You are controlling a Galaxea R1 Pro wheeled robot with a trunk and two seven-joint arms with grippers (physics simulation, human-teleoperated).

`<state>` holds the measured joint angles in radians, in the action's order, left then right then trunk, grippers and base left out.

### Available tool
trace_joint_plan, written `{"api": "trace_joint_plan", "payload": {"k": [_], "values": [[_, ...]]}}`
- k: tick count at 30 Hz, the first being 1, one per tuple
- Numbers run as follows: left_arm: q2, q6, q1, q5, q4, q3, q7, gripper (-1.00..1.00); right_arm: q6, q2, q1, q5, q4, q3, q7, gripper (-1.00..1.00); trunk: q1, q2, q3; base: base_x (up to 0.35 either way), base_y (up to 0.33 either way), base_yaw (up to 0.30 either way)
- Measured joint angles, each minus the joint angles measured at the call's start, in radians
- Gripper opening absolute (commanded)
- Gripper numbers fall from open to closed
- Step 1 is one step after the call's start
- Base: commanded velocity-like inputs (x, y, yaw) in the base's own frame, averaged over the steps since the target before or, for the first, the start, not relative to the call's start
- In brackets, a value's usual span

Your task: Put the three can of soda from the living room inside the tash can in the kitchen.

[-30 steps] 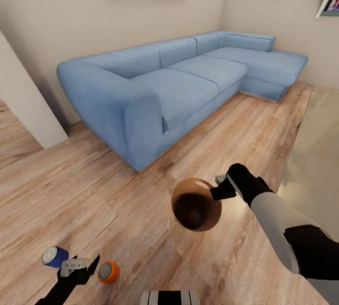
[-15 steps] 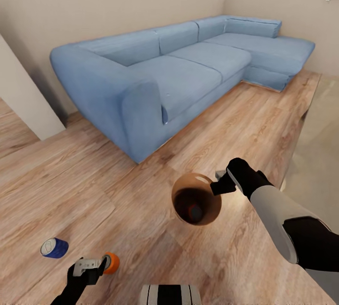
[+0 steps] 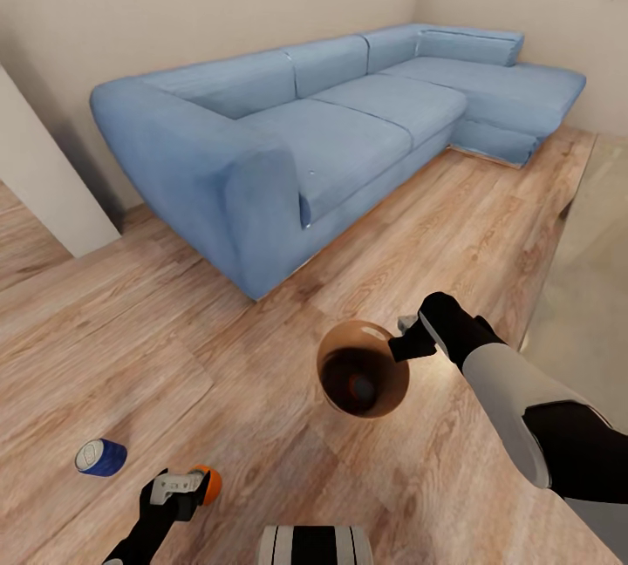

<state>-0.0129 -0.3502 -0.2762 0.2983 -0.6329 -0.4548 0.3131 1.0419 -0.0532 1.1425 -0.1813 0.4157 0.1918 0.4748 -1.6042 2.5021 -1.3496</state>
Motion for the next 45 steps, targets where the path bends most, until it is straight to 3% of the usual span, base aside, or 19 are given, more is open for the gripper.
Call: {"api": "trace_joint_plan", "payload": {"k": [10,16,23,31,41,45], "values": [[0.0,0.002,0.0,0.001,0.004,0.001,0.0,1.0,-0.002,-0.008,0.0,-0.009,0.01,0.002,-0.001,-1.0,-0.004,0.002,-0.031,0.0,0.0,0.0],[0.0,0.002,0.0,0.001,0.005,0.001,0.0,1.0,0.0,-0.011,0.018,0.001,0.015,-0.003,0.0,-1.0,-0.004,0.002,-0.031,0.0,0.0,0.0],[0.0,0.001,0.0,0.001,0.006,0.001,-0.001,1.0,-0.001,-0.015,0.088,0.001,0.017,-0.01,-0.002,-1.0,-0.003,0.002,-0.031,0.0,0.0,0.0],[0.0,0.0,0.0,0.001,0.008,0.001,-0.001,1.0,0.0,-0.016,0.111,-0.001,0.015,-0.007,0.0,-1.0,-0.004,0.002,-0.031,0.0,0.0,0.0],[-0.001,0.0,0.0,0.002,0.01,0.001,-0.002,1.0,-0.001,-0.033,0.115,-0.007,0.015,-0.007,0.0,-1.0,-0.008,0.004,-0.076,0.0,0.0,0.0],[0.0,0.001,0.0,0.001,0.01,0.001,-0.002,1.0,0.0,-0.037,0.115,0.003,0.016,-0.008,0.0,-1.0,-0.008,0.004,-0.081,0.0,0.0,0.0]]}}
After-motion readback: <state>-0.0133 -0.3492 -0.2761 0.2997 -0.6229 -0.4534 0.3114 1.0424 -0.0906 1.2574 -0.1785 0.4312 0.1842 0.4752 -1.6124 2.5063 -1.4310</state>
